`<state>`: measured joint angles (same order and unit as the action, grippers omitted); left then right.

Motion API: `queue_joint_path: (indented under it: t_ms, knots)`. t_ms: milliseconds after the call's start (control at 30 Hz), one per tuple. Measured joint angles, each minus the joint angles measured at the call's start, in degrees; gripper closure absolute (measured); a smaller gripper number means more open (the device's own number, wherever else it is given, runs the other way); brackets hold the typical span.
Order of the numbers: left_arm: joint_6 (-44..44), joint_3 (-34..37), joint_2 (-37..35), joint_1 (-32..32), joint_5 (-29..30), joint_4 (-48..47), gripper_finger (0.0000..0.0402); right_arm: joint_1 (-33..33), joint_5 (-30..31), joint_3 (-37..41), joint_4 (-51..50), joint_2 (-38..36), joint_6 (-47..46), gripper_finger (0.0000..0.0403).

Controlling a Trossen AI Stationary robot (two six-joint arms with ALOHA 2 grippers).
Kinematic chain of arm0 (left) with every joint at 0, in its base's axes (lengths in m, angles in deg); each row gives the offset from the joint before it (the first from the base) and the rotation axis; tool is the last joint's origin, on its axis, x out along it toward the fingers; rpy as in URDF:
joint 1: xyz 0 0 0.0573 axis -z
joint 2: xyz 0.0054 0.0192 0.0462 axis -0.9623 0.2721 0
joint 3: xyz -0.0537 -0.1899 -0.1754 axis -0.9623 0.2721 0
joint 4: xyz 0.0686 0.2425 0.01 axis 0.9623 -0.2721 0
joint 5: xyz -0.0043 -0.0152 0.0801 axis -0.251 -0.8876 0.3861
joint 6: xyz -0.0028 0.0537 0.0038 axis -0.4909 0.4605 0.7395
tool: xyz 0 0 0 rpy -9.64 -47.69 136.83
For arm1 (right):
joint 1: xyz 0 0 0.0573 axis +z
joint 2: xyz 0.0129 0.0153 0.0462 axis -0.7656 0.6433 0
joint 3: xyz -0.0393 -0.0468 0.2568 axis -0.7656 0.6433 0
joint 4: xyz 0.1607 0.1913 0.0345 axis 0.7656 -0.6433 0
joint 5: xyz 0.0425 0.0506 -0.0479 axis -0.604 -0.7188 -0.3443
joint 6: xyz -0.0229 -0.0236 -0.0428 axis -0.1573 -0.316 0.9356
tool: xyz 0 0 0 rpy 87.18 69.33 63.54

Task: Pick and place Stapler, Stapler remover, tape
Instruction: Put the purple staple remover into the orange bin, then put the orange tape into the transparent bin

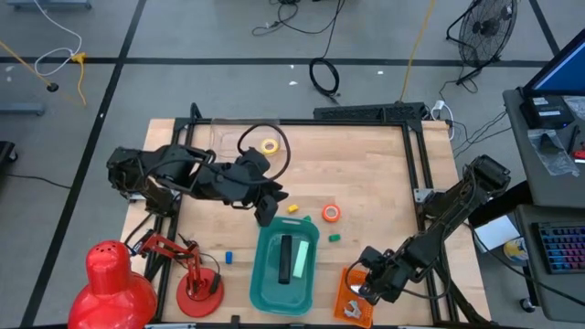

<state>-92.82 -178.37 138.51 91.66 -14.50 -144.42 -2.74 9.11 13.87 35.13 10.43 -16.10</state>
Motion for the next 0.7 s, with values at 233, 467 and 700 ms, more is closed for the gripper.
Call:
queue_joint_path:
  t_ms: [233,467,700]
  knots:
    - [-0.29,0.0,0.0,0.97,1.49,0.0,0.0266,-1.16,0.18,0.0,3.02,-0.28,1.4,0.0315]
    - [-0.29,0.02,0.0,1.05,2.43,0.0,0.0266,-5.15,6.32,-0.02,9.92,-4.06,7.86,0.0317]
    - [-0.26,0.02,0.0,1.05,2.44,-0.09,0.0266,-10.81,14.7,-0.02,17.18,-10.1,16.47,0.0325]
